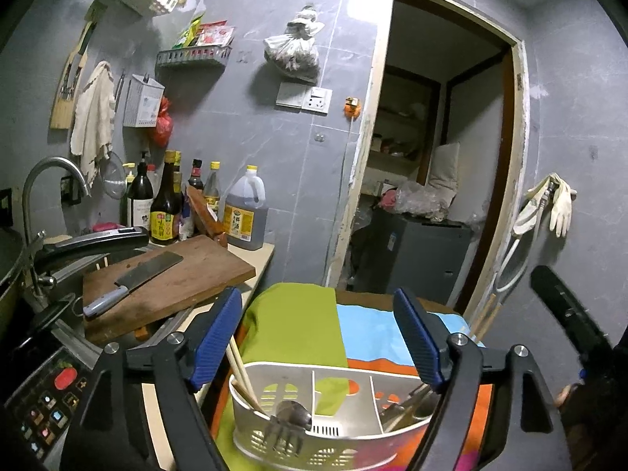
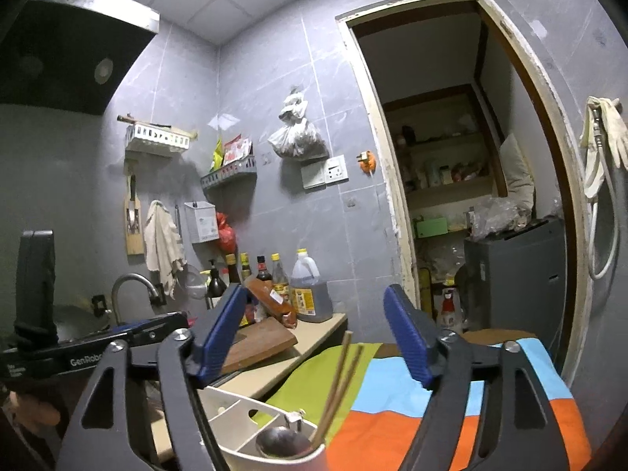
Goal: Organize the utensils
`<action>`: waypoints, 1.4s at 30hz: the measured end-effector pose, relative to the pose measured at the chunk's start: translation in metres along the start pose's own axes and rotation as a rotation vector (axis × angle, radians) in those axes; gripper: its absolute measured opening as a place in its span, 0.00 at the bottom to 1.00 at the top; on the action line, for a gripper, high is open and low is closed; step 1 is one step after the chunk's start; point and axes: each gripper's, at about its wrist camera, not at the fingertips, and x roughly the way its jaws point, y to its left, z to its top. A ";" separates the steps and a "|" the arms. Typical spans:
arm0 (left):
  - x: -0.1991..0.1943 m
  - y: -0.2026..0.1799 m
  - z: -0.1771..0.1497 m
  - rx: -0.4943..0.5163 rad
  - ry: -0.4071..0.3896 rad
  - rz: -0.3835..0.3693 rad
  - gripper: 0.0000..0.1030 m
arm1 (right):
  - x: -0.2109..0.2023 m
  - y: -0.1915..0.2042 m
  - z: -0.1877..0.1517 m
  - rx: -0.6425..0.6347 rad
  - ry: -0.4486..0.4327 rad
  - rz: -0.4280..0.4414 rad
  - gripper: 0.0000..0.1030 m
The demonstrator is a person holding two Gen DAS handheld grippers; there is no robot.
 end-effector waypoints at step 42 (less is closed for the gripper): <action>-0.129 -0.046 -0.075 0.016 -0.015 -0.039 0.97 | -0.174 -0.006 -0.007 -0.115 0.165 -0.257 1.00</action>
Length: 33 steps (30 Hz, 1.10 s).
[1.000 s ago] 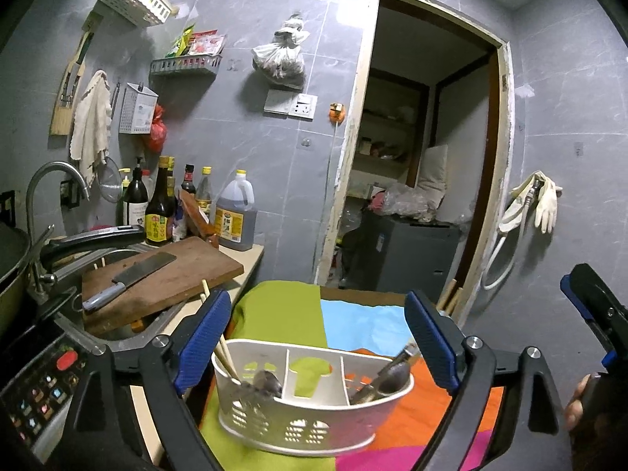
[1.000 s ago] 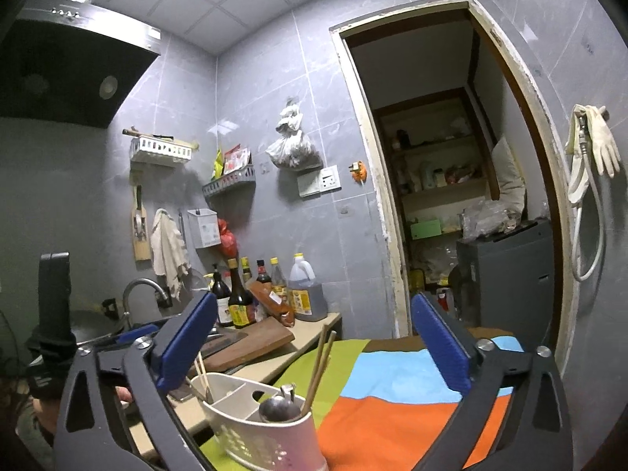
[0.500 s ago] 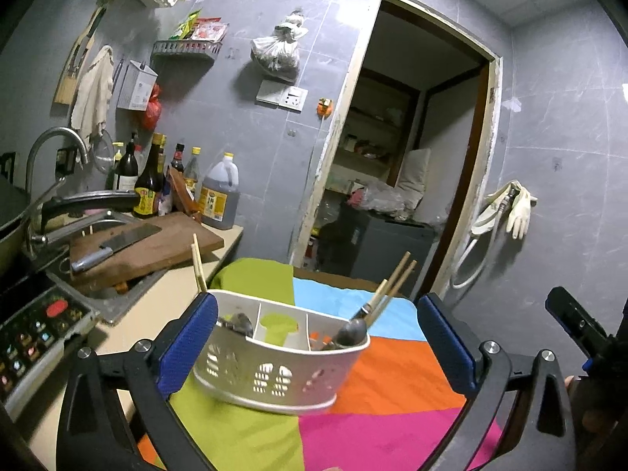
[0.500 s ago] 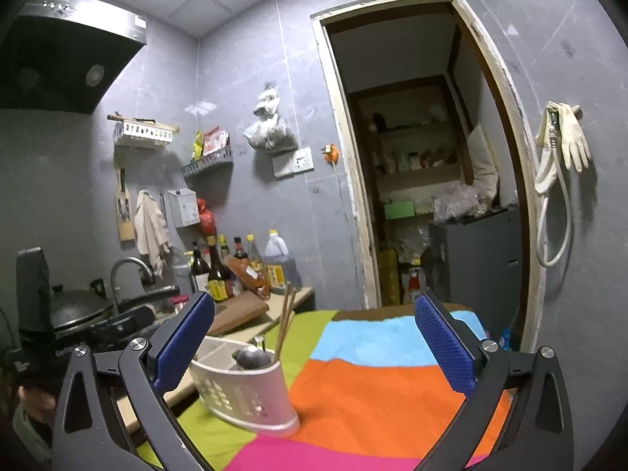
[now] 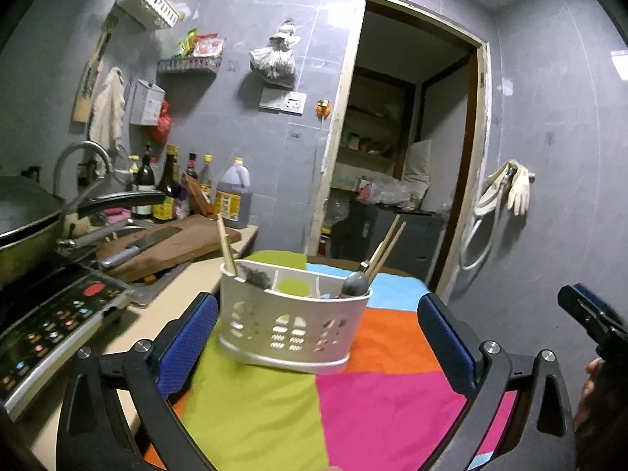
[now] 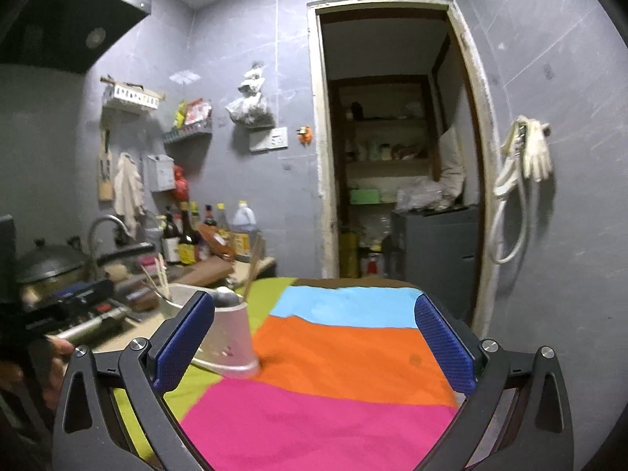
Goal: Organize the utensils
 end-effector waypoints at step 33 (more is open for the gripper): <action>0.002 -0.009 -0.083 0.073 -0.037 0.127 0.97 | -0.012 0.004 -0.078 -0.049 -0.039 -0.290 1.00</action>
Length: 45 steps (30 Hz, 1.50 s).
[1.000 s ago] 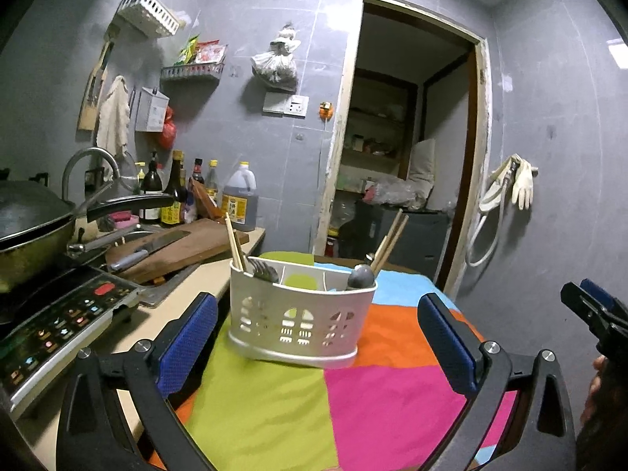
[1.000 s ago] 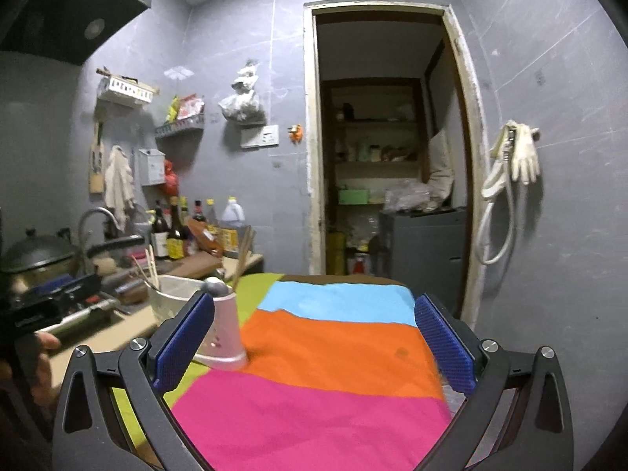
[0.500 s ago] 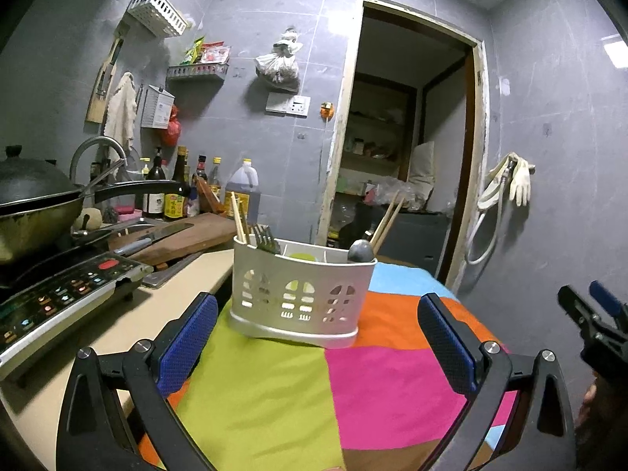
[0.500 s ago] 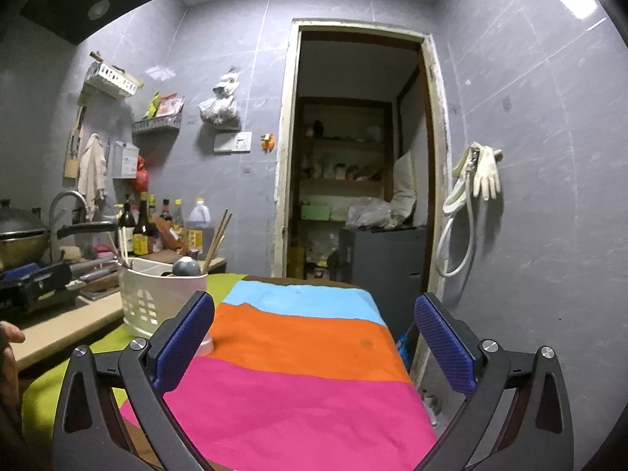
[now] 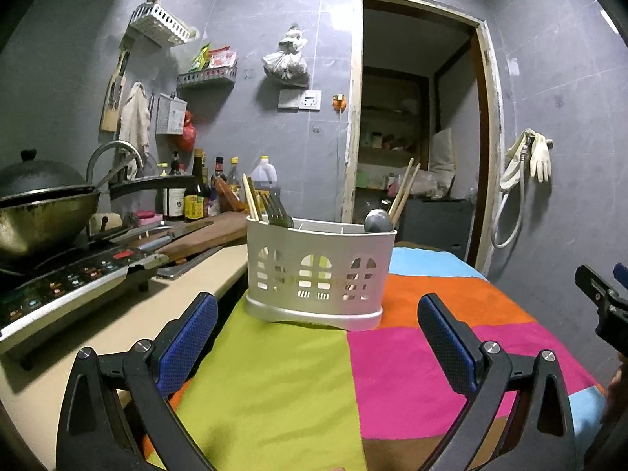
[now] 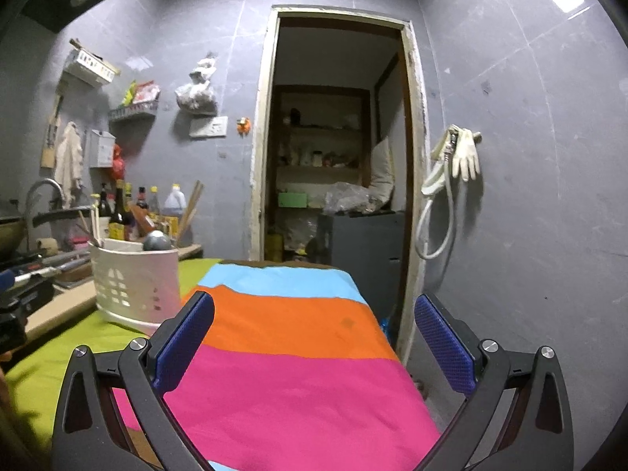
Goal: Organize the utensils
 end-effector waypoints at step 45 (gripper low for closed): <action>0.010 0.010 -0.001 -0.022 0.022 0.045 0.97 | 0.011 -0.003 -0.006 0.027 0.050 -0.024 1.00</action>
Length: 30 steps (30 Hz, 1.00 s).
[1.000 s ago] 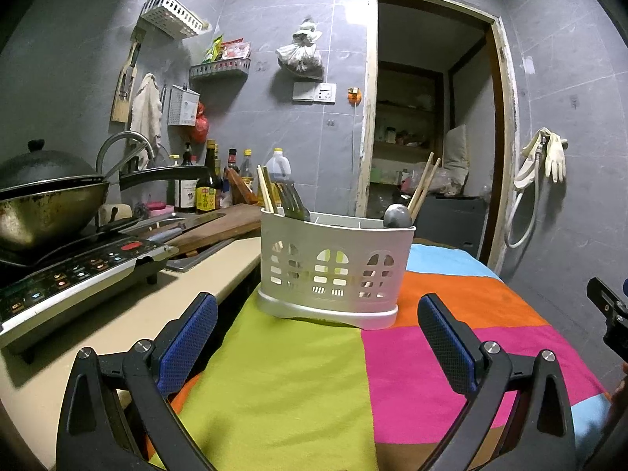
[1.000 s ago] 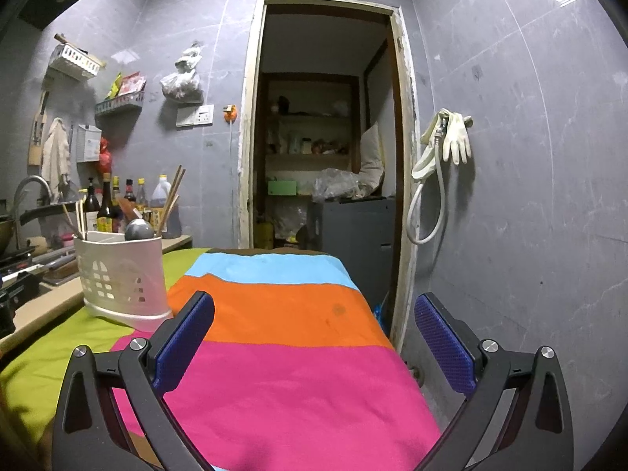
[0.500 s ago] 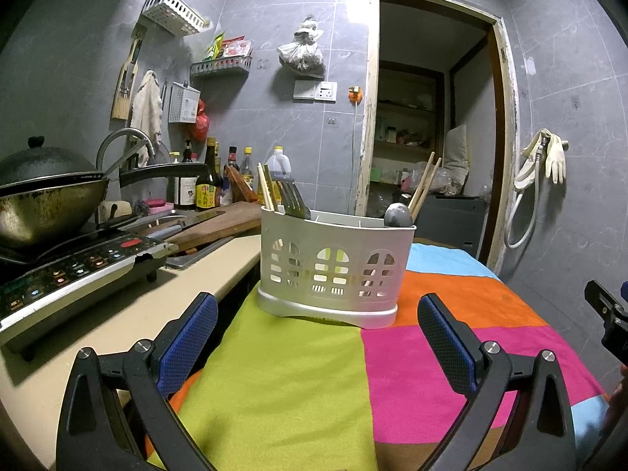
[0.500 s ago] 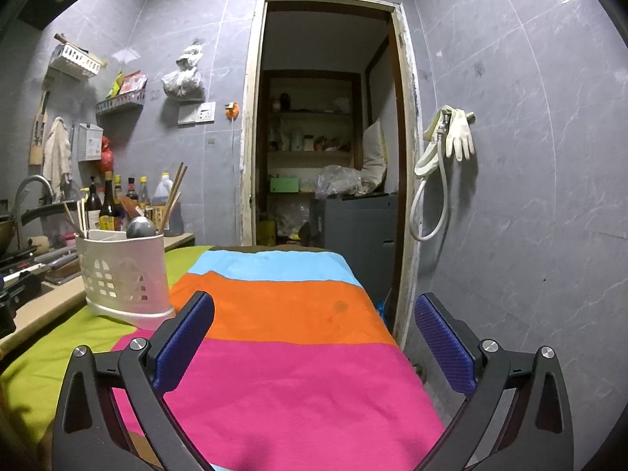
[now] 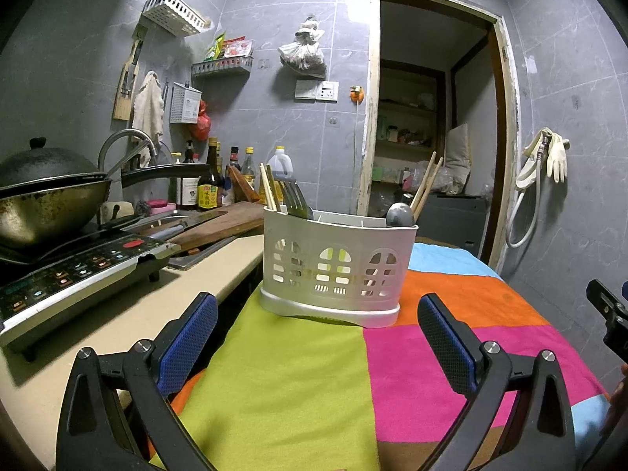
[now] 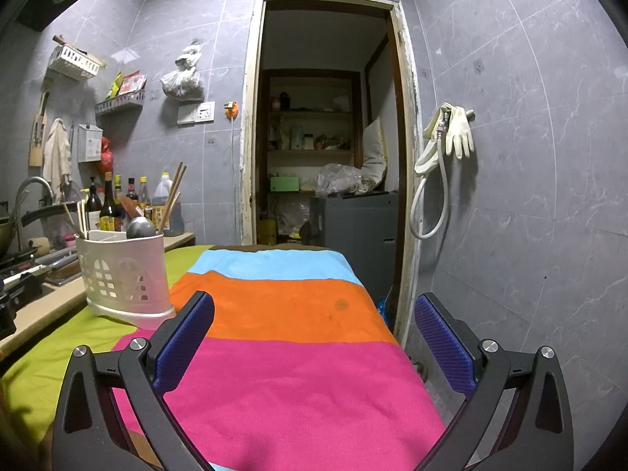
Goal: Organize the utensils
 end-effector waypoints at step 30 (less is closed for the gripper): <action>-0.001 0.001 0.000 0.001 0.001 0.003 0.97 | -0.001 0.002 -0.001 0.004 0.000 -0.002 1.00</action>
